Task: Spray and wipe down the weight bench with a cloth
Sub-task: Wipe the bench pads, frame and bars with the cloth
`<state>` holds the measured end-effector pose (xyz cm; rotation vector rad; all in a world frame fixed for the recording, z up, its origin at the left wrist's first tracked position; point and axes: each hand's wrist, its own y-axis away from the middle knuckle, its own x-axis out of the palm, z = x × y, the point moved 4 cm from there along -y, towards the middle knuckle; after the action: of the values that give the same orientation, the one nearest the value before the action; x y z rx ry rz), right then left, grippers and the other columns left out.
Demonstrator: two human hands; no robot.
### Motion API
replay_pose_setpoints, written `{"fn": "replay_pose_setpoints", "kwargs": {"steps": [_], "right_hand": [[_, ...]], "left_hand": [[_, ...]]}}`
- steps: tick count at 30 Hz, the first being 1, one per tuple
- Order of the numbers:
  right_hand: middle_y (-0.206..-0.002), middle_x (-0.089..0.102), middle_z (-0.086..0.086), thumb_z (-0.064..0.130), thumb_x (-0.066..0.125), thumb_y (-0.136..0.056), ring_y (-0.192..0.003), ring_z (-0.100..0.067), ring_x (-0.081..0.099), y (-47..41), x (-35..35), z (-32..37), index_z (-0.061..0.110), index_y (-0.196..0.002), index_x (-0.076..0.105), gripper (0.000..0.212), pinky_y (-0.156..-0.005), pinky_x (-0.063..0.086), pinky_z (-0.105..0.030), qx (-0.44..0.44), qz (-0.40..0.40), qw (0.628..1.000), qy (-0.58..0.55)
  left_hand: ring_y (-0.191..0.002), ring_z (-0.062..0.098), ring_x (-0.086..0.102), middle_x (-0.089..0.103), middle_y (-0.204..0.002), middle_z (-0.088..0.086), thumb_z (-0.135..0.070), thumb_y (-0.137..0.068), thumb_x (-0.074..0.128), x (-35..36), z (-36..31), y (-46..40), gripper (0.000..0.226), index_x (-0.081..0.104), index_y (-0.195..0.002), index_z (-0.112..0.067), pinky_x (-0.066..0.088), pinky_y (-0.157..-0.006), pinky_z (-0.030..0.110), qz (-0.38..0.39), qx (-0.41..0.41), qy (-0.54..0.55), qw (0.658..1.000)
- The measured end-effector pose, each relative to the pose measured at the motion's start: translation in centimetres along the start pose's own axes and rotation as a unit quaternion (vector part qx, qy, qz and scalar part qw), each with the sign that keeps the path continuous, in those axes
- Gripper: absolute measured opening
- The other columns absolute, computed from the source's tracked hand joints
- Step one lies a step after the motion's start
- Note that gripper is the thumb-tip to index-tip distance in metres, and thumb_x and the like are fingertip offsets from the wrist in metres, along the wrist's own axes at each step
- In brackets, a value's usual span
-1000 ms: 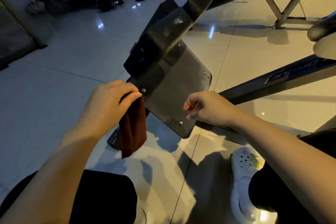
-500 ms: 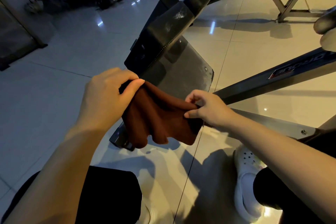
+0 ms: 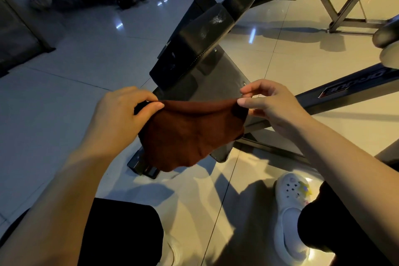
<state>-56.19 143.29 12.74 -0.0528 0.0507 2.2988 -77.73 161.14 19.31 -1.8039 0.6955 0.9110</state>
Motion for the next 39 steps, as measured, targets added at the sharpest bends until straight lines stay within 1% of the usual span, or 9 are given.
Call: {"fn": "replay_pose_setpoints", "kwargs": {"steps": [5,9,13,16,19,22,28,36,39], "right_hand": [[-0.082,0.06,0.002,-0.003,0.073,-0.079,-0.08,-0.016,0.06,0.4,-0.8,1.4,0.025,-0.094,0.069,0.032,-0.081,0.055,-0.034,-0.064,-0.007,0.995,0.081],[-0.102,0.048,0.003,0.004,0.066,-0.088,-0.094,-0.015,0.046,0.7,-0.8,2.5,0.032,-0.127,0.059,0.048,-0.075,0.04,-0.013,-0.11,-0.005,0.93,0.351],[-0.108,0.039,0.001,0.011,0.06,-0.094,-0.1,-0.016,0.04,0.9,-0.4,1.9,0.018,-0.118,0.067,0.026,-0.069,0.032,-0.012,-0.096,0.037,0.889,0.446],[-0.107,0.045,0.003,0.016,0.068,-0.089,-0.101,-0.017,0.046,0.8,-0.8,2.1,0.021,-0.087,0.065,0.006,-0.075,0.037,-0.017,-0.094,0.058,0.891,0.44],[-0.099,0.062,0.001,0.012,0.073,-0.084,-0.094,-0.017,0.062,0.9,-1.7,2.5,0.015,-0.077,0.064,0.012,-0.08,0.055,-0.032,-0.051,0.072,0.957,0.275],[-0.078,0.069,0.002,0.012,0.07,-0.085,-0.074,-0.008,0.068,1.3,-2.3,3.4,0.014,-0.082,0.066,0.006,-0.064,0.055,-0.019,-0.062,0.08,0.98,0.174],[-0.079,0.065,0.007,0.027,0.063,-0.091,-0.073,-0.008,0.064,1.3,-2.7,4.3,0.023,-0.089,0.067,0.006,-0.064,0.052,-0.021,-0.131,0.051,0.938,0.317],[-0.085,0.067,0.004,0.022,0.071,-0.085,-0.085,-0.014,0.065,0.9,-3.3,4.5,0.022,-0.086,0.067,0.004,-0.077,0.055,-0.029,-0.166,0.002,0.941,0.293],[-0.082,0.062,0.01,0.031,0.063,-0.09,-0.085,-0.013,0.06,1.0,-3.3,4.5,0.023,-0.09,0.065,0.008,-0.07,0.048,-0.021,-0.179,-0.007,0.925,0.336]], "left_hand": [[-0.08,0.015,0.06,0.068,-0.085,-0.002,-0.028,-0.089,0.066,-0.2,0.0,0.2,0.013,0.074,-0.093,-0.018,0.05,-0.073,0.033,-0.003,-0.018,0.033,0.999],[-0.079,-0.002,0.058,0.061,-0.08,-0.016,-0.029,-0.085,0.068,0.2,-0.5,0.1,0.011,0.074,-0.09,-0.02,0.044,-0.069,0.011,0.009,-0.005,0.078,0.997],[-0.081,-0.007,0.055,0.06,-0.081,-0.012,-0.032,-0.088,0.066,0.4,-0.8,0.1,0.015,0.073,-0.092,-0.02,0.041,-0.068,0.006,0.001,0.025,0.076,0.997],[-0.077,-0.006,0.055,0.06,-0.082,-0.01,-0.029,-0.087,0.065,0.3,-0.6,0.0,0.013,0.072,-0.093,-0.02,0.04,-0.068,0.004,-0.008,0.017,0.07,0.997],[-0.074,0.002,0.055,0.063,-0.083,-0.007,-0.027,-0.086,0.067,0.1,-0.3,-0.1,0.011,0.073,-0.092,-0.019,0.041,-0.067,0.008,-0.006,-0.008,0.059,0.998],[-0.078,0.003,0.057,0.063,-0.082,-0.01,-0.027,-0.082,0.072,0.1,0.3,-0.1,0.01,0.07,-0.091,-0.025,0.043,-0.067,0.016,0.024,-0.053,0.064,0.996],[-0.078,0.001,0.057,0.062,-0.08,-0.016,-0.029,-0.087,0.066,0.8,0.5,-0.2,0.003,0.067,-0.087,-0.027,0.043,-0.066,0.015,0.049,-0.097,0.078,0.991],[-0.068,0.005,0.063,0.065,-0.079,-0.011,-0.029,-0.092,0.059,1.6,0.4,0.1,0.016,0.061,-0.079,-0.039,0.05,-0.053,0.01,0.107,-0.137,0.147,0.974],[-0.067,0.004,0.061,0.064,-0.078,-0.011,-0.029,-0.094,0.054,1.9,0.0,0.1,0.018,0.059,-0.08,-0.038,0.045,-0.053,0.006,0.133,-0.125,0.142,0.973]]}}
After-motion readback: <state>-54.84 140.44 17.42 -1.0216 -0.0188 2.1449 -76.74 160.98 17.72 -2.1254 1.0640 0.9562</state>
